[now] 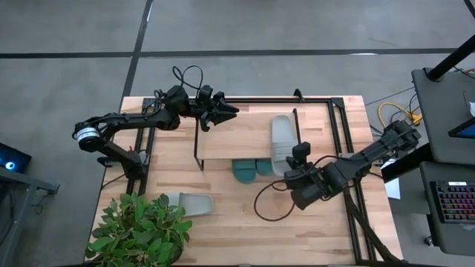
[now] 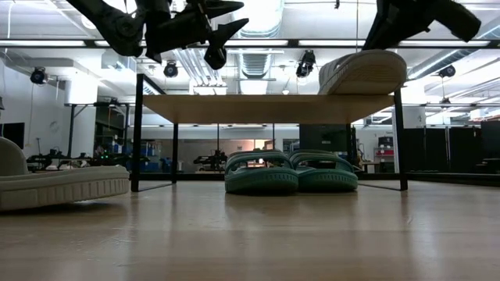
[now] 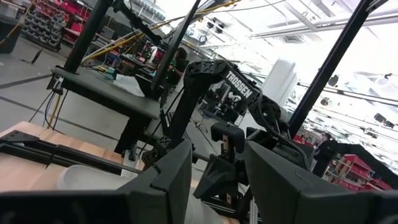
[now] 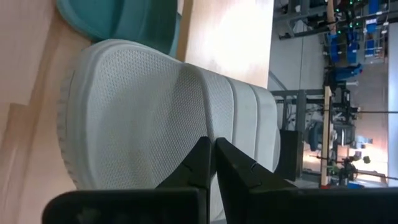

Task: Pick and place slides into the shelf
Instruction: Put the right gray slides on the shelf

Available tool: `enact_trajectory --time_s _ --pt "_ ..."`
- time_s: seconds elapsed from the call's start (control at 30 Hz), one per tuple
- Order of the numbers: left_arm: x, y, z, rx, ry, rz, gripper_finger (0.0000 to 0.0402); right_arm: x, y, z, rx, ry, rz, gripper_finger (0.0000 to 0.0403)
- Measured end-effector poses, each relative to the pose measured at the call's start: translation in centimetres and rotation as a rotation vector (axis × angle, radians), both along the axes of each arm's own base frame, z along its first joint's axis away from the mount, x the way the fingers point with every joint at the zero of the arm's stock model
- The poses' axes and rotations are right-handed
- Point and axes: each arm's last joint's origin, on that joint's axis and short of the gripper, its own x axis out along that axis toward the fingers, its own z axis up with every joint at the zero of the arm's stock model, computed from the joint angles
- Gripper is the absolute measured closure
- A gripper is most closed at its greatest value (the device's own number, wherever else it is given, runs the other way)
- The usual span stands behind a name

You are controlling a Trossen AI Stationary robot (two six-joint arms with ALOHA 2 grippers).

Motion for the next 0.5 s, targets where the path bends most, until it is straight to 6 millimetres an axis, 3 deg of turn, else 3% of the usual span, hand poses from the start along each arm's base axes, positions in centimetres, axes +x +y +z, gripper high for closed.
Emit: enact_trajectory --time_s 0.5 --pt "0.00 0.00 0.00 0.000 0.000 0.000 0.0269 -0.62 -0.33 0.11 0.032 0.010 -0.059 0.0394"
